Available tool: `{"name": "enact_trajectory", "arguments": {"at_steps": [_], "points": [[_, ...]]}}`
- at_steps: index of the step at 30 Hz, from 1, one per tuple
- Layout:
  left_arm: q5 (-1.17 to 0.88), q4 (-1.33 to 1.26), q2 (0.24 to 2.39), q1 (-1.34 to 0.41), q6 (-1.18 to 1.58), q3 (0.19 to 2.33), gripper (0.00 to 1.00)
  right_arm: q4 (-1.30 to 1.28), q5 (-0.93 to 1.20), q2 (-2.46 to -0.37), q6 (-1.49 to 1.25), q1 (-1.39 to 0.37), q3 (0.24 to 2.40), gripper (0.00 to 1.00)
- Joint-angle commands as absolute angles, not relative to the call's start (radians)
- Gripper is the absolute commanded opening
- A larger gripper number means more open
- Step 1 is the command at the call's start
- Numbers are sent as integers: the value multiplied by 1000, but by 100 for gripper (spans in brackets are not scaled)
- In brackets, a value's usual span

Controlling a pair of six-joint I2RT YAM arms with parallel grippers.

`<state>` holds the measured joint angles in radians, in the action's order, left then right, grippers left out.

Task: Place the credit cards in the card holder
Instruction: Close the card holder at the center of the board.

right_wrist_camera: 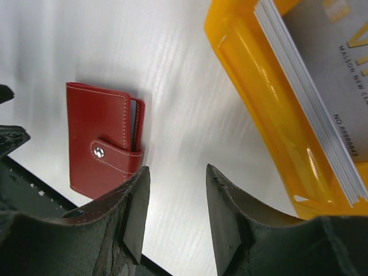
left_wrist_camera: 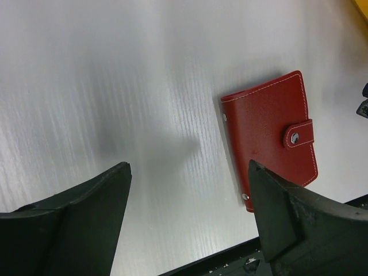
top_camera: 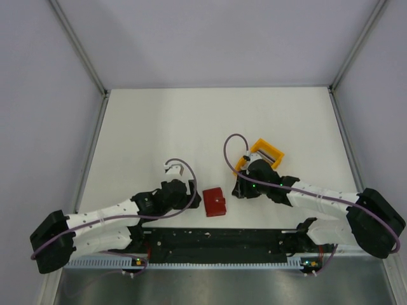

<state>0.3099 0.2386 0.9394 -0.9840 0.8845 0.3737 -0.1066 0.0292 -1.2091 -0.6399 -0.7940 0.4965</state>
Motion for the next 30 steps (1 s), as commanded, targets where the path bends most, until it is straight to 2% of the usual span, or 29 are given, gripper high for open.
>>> {"name": "enact_trajectory", "arguments": {"at_steps": [1,10,15,23,30], "points": [[273,149,976,-982,871,367,85,-34,94,-1184,-652,-796,494,44],[164,40,1046,-982,879,348,82,58,103,-1252,-729,-902,497,44],[109,-37,1115,-982,874,351,73,103,78,-1321,-759,-969,526,43],[113,-57,1221,-982,870,373,52,19,-27,-1345,-744,-1012,604,29],[133,-54,1276,-982,873,382,44,-84,-124,-1315,-712,-1032,646,27]]}}
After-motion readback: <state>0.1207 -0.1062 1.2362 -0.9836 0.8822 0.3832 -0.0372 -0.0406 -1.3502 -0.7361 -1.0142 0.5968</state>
